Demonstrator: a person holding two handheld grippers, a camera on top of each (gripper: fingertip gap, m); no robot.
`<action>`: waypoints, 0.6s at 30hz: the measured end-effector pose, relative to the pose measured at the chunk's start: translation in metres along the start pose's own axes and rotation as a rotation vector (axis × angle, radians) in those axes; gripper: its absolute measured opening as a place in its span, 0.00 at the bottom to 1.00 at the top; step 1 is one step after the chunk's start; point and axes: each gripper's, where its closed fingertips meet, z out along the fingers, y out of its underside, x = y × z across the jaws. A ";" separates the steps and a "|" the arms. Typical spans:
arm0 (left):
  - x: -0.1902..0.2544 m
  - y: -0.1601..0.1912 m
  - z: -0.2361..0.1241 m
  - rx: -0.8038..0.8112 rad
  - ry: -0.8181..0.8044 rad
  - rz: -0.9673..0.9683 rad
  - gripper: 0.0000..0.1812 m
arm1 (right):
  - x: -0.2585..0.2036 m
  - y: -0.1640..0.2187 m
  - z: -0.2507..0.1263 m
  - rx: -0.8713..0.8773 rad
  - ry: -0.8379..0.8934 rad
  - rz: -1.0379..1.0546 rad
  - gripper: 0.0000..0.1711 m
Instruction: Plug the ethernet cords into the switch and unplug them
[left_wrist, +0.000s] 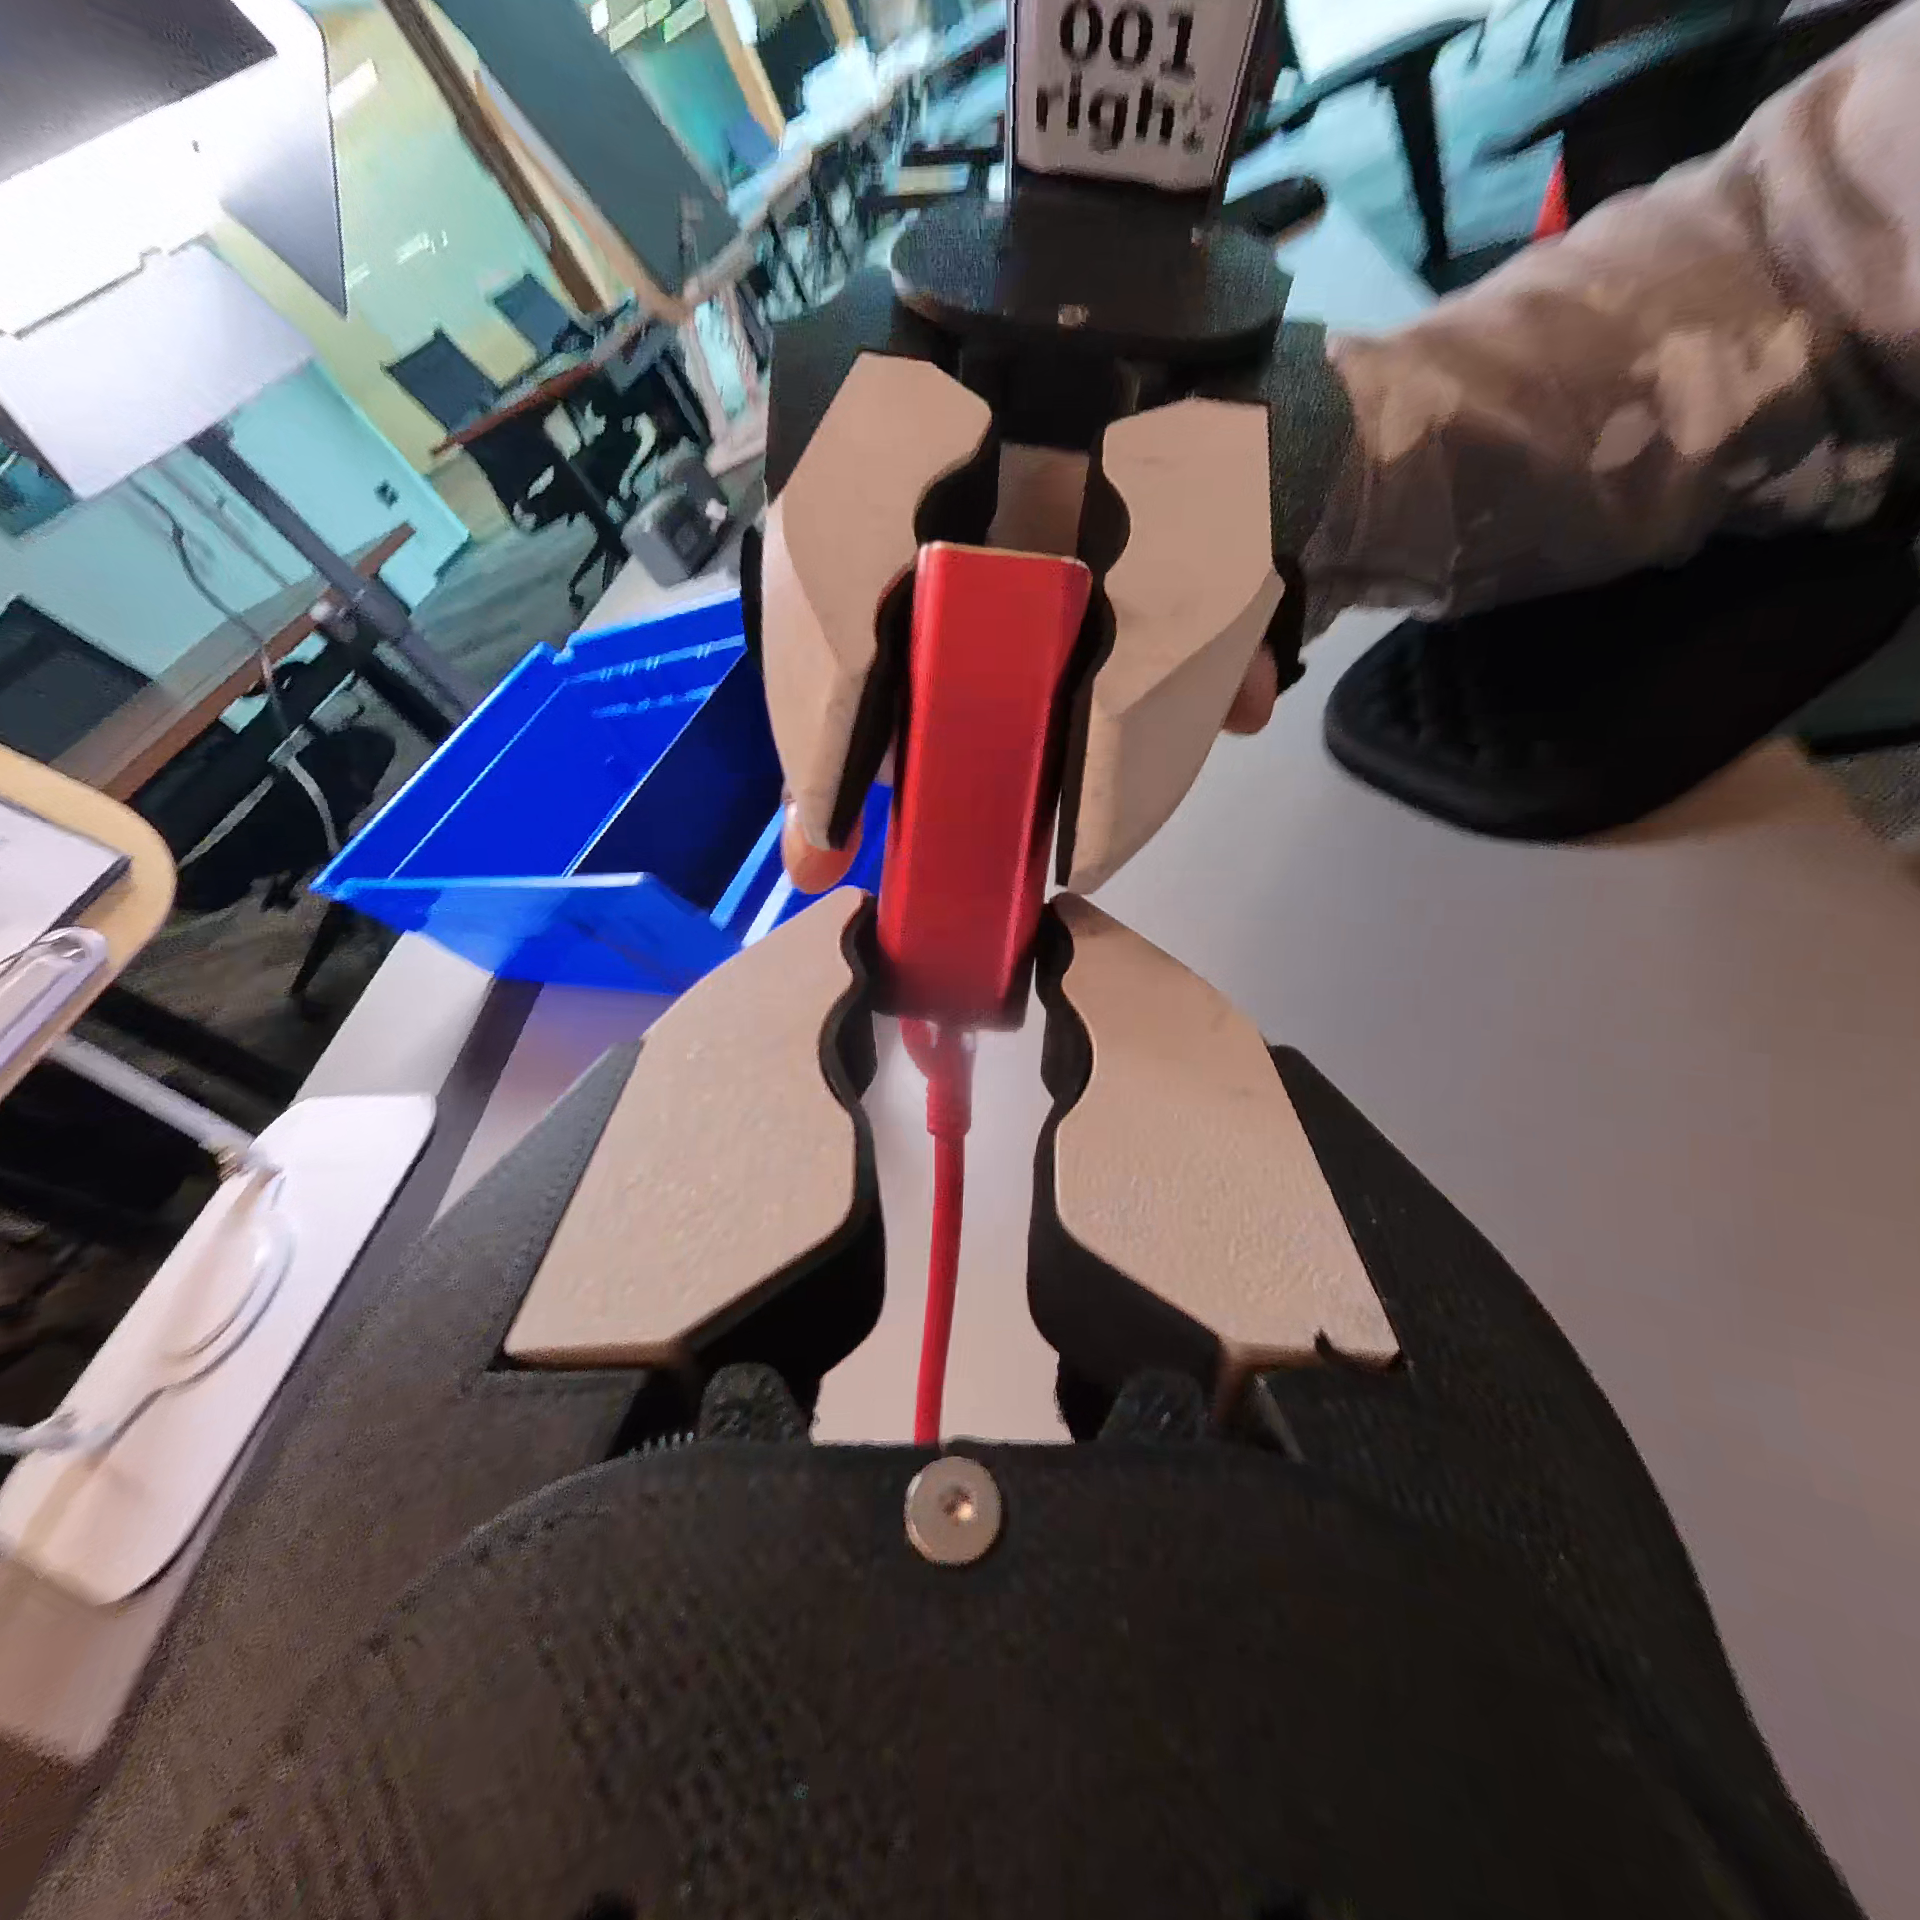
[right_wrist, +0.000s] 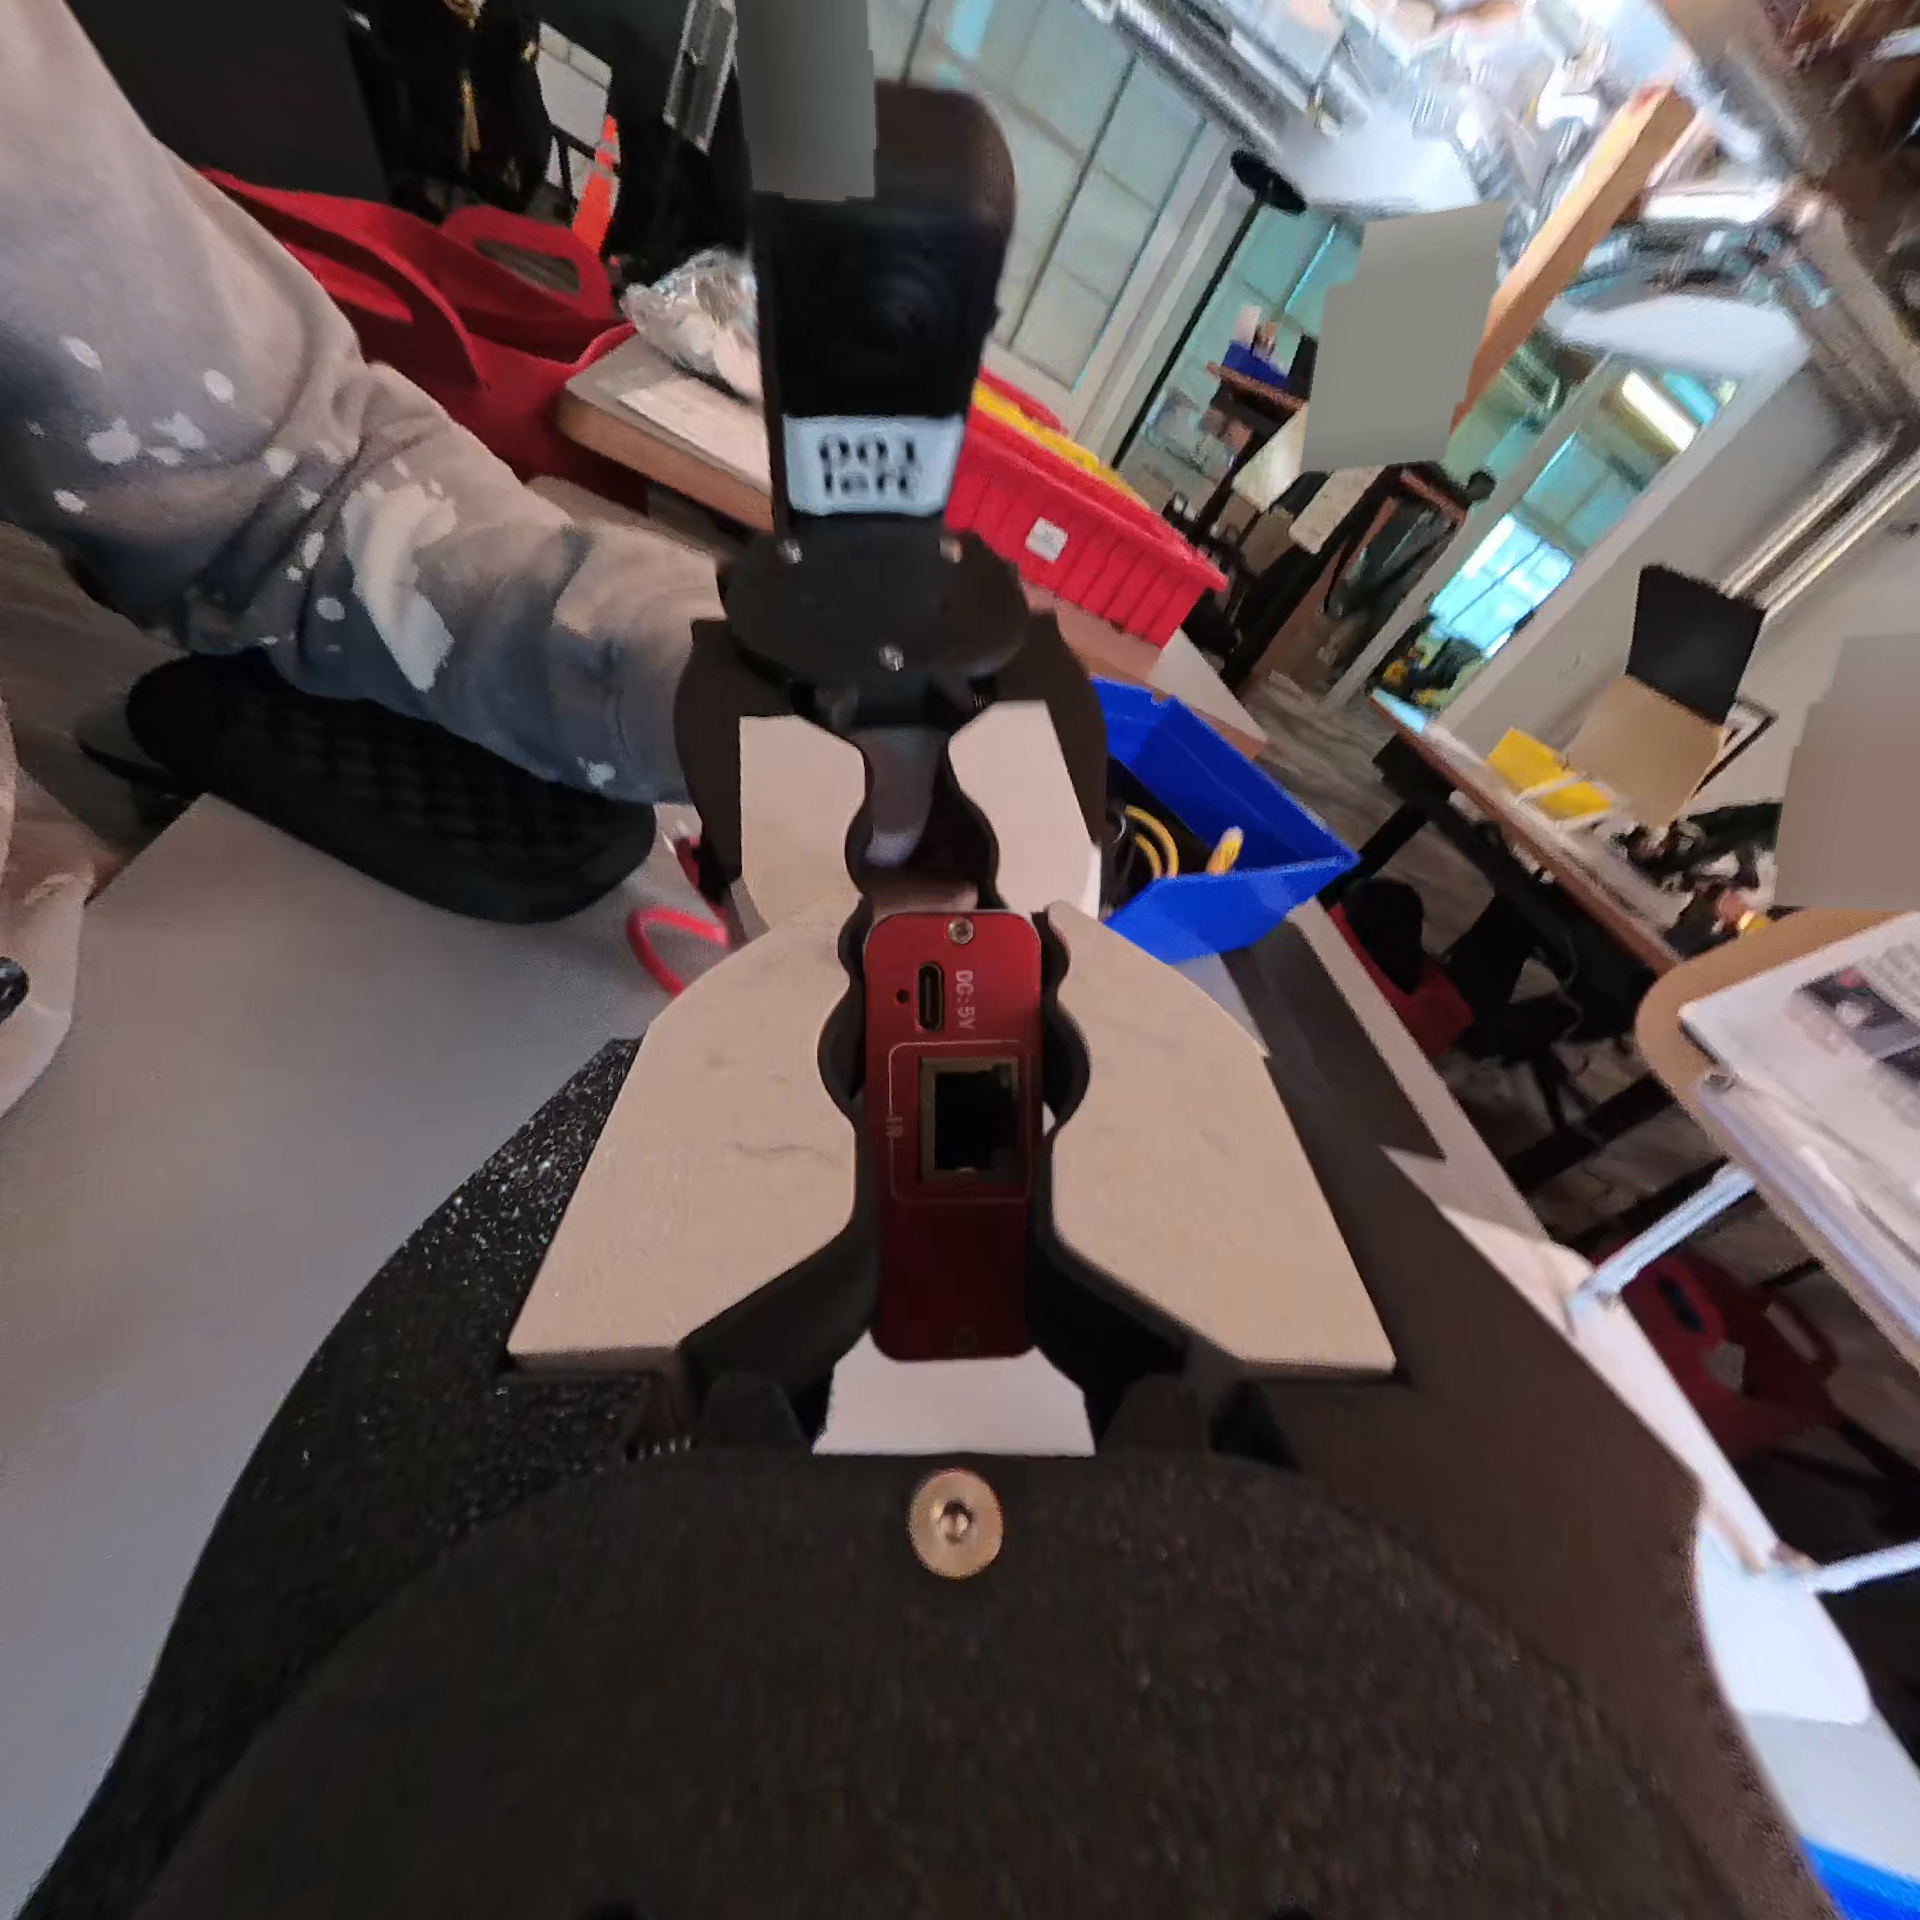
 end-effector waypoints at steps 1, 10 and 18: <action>-0.003 0.006 -0.001 -0.060 -0.020 0.034 0.16 | 0.001 0.009 0.001 -0.048 -0.006 0.013 0.17; -0.011 0.067 -0.007 -0.439 -0.050 0.157 0.15 | 0.003 0.088 0.003 -0.479 0.040 -0.133 0.18; 0.001 0.078 -0.005 -0.494 0.015 0.143 0.15 | -0.009 0.103 0.011 -0.434 -0.005 -0.088 0.15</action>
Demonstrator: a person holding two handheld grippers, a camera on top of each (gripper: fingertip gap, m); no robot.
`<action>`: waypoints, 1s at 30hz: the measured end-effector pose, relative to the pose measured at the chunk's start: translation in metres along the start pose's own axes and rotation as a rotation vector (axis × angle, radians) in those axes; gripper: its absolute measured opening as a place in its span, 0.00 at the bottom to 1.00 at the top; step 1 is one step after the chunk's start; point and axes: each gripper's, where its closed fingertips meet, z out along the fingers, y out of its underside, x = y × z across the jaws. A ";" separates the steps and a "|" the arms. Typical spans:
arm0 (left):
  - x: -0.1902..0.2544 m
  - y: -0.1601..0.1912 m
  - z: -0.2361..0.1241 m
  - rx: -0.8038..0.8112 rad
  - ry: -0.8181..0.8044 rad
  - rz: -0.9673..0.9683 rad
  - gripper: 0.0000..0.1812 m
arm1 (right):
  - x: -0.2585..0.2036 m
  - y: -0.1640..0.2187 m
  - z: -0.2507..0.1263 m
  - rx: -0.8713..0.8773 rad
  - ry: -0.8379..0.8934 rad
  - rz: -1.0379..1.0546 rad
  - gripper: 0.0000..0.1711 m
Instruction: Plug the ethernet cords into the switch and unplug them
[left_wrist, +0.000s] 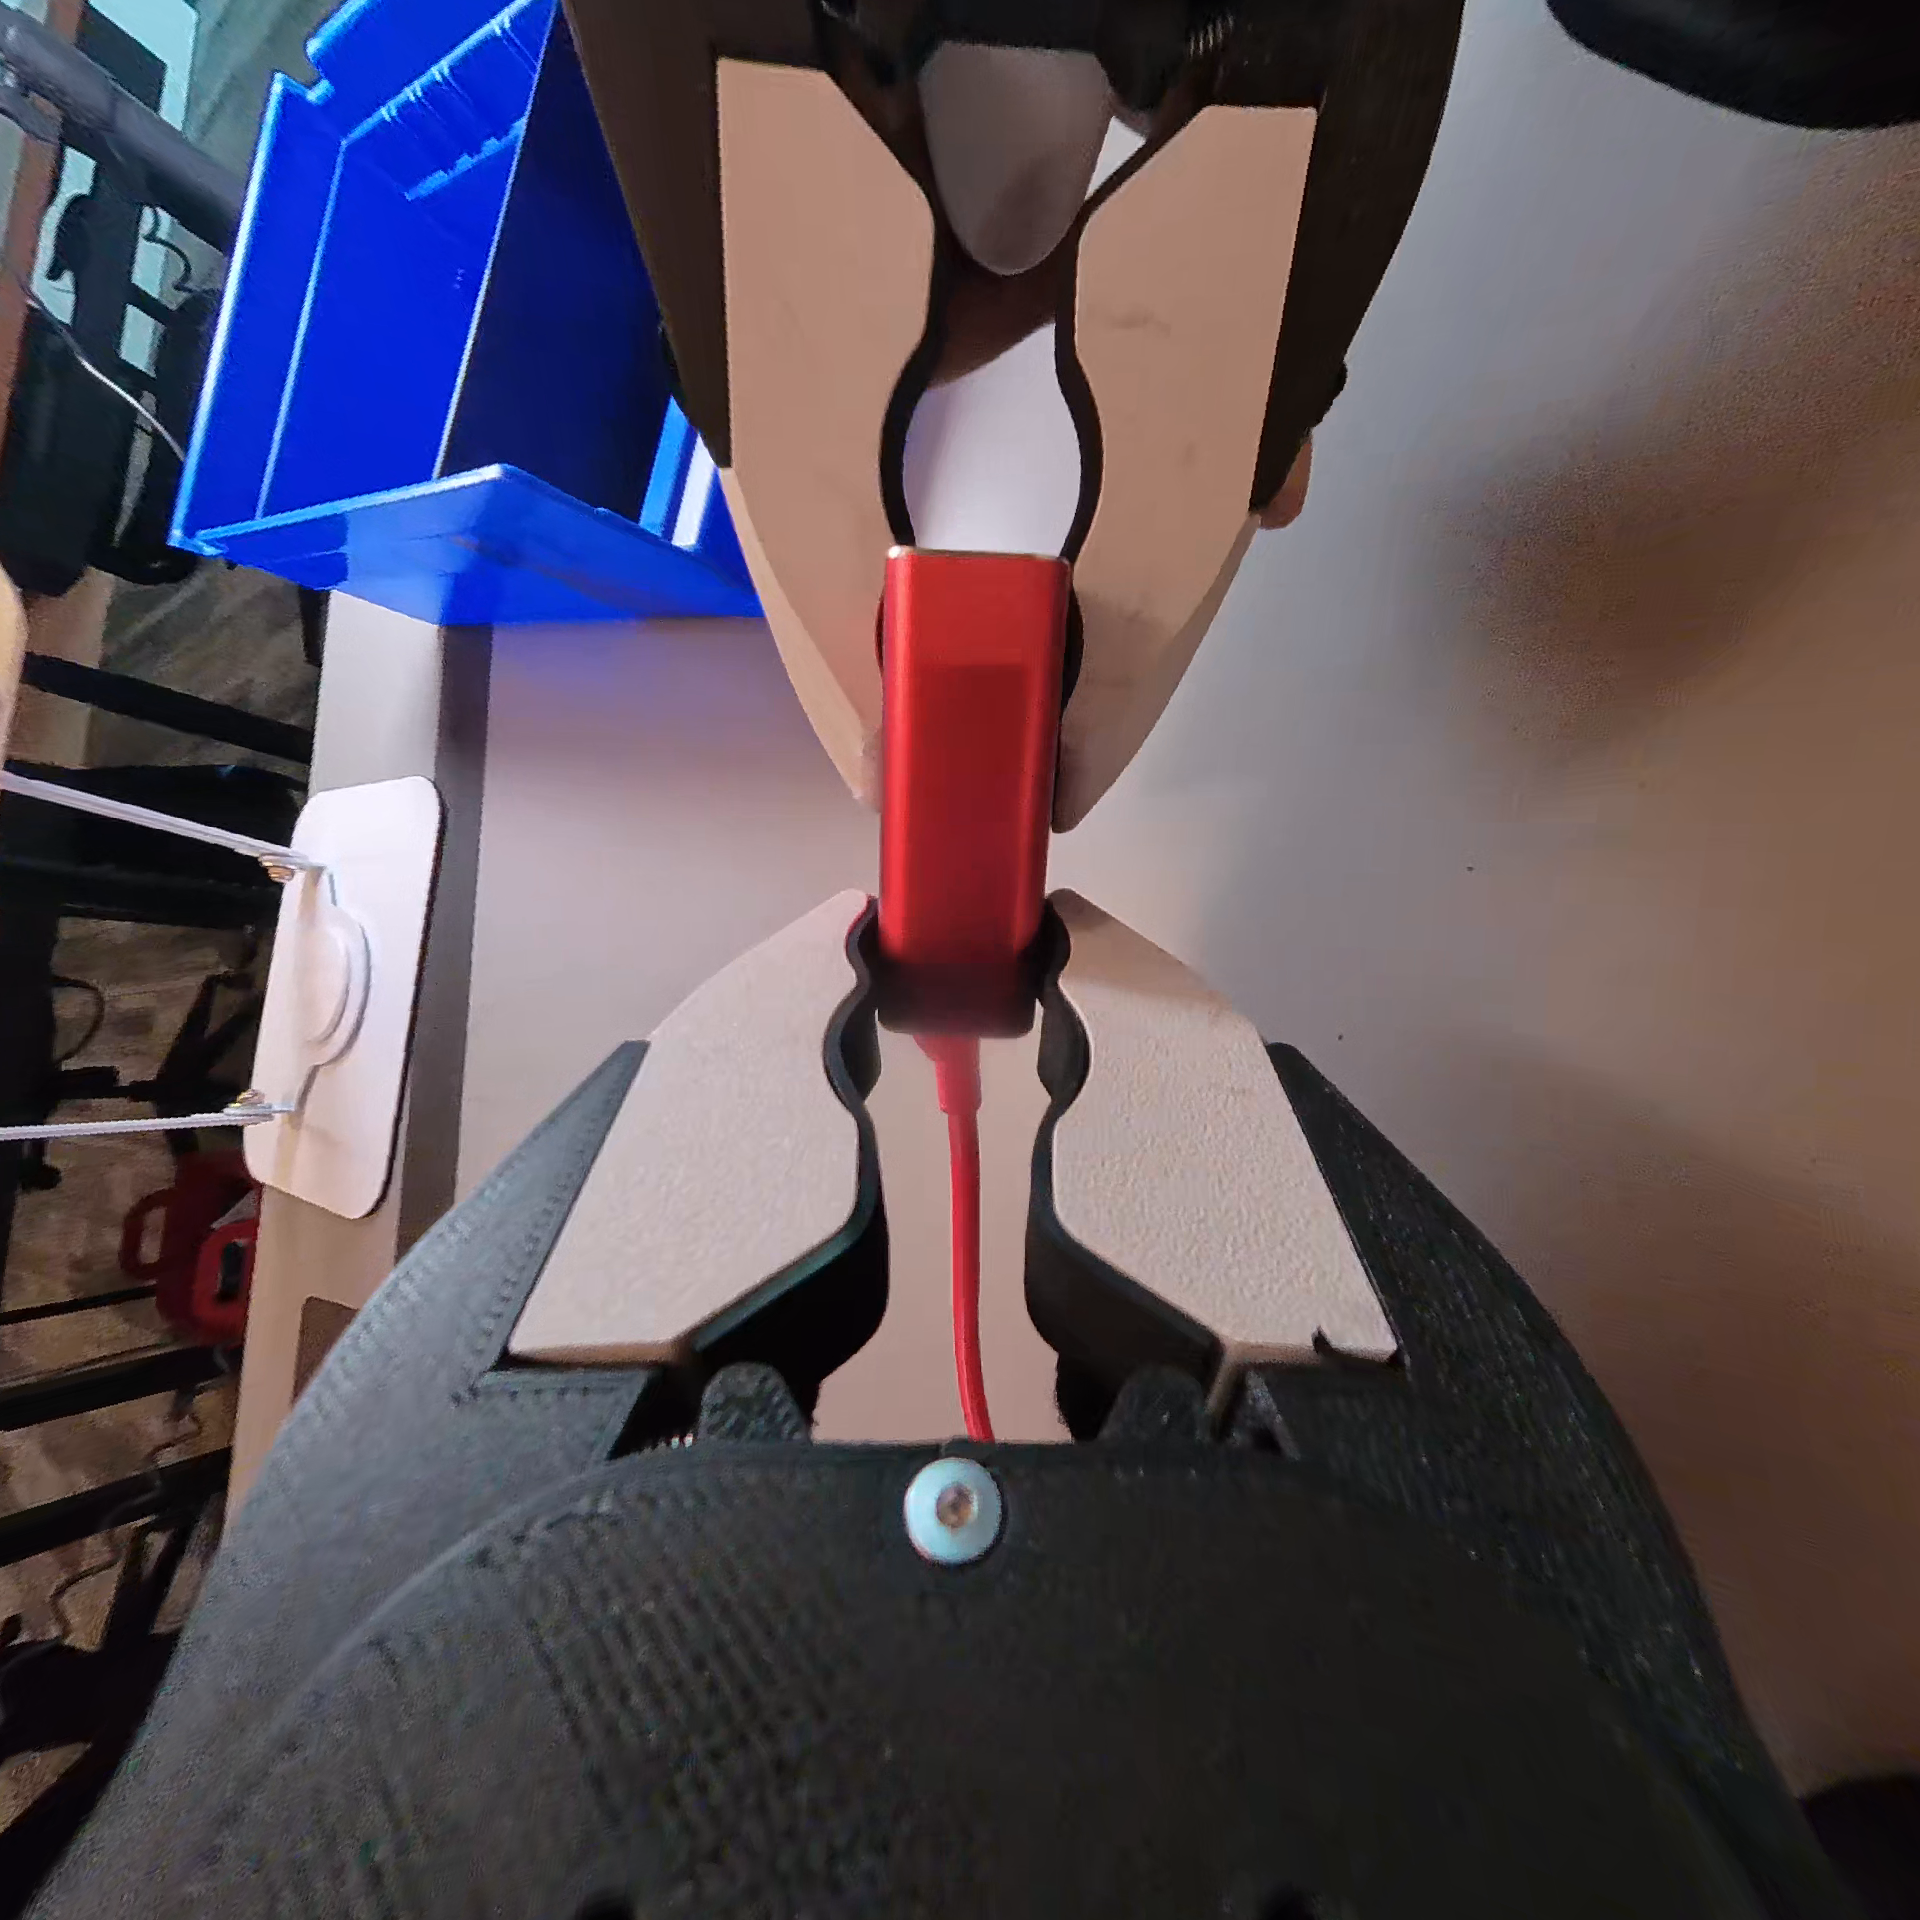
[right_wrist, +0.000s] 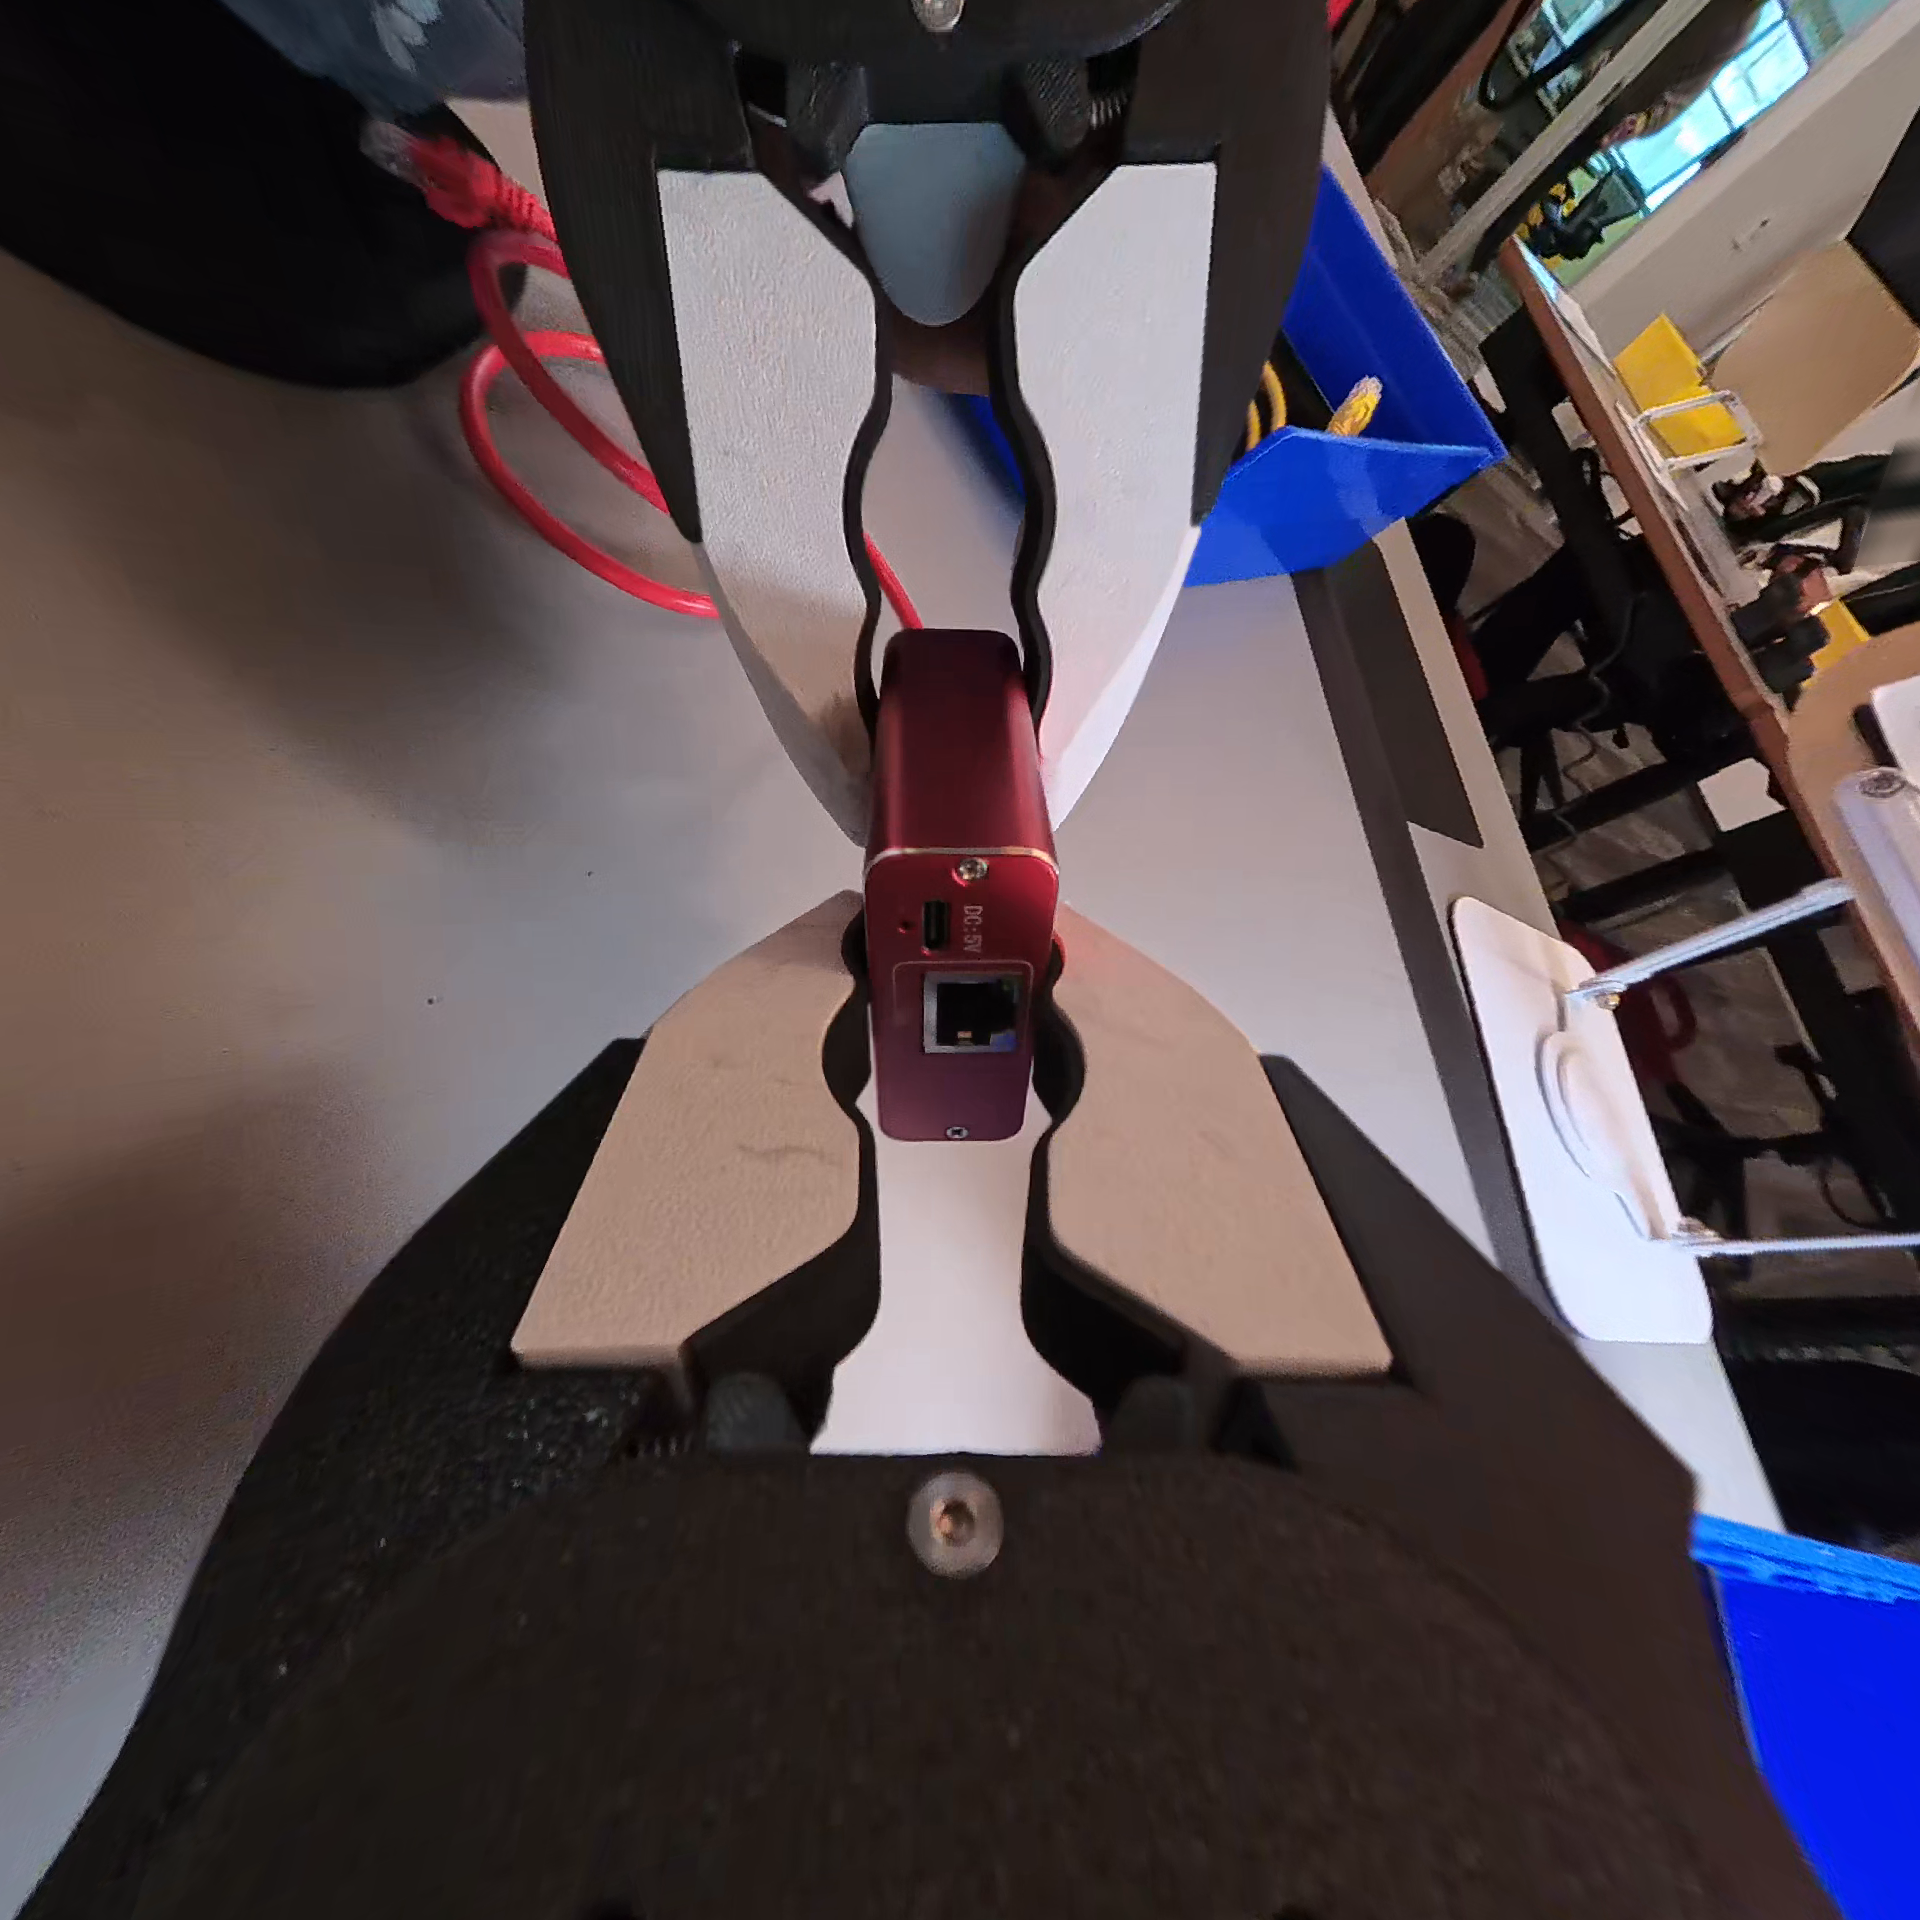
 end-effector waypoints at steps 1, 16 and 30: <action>0.001 0.000 0.000 0.000 0.007 -0.008 0.15 | -0.001 0.002 0.001 0.002 -0.002 0.010 0.16; 0.025 -0.009 0.005 -0.081 0.092 0.008 0.15 | -0.031 0.004 0.031 -0.012 -0.098 0.011 0.31; -0.002 -0.036 -0.056 0.309 0.212 -0.264 0.26 | -0.016 -0.033 -0.007 0.350 -0.148 0.216 0.30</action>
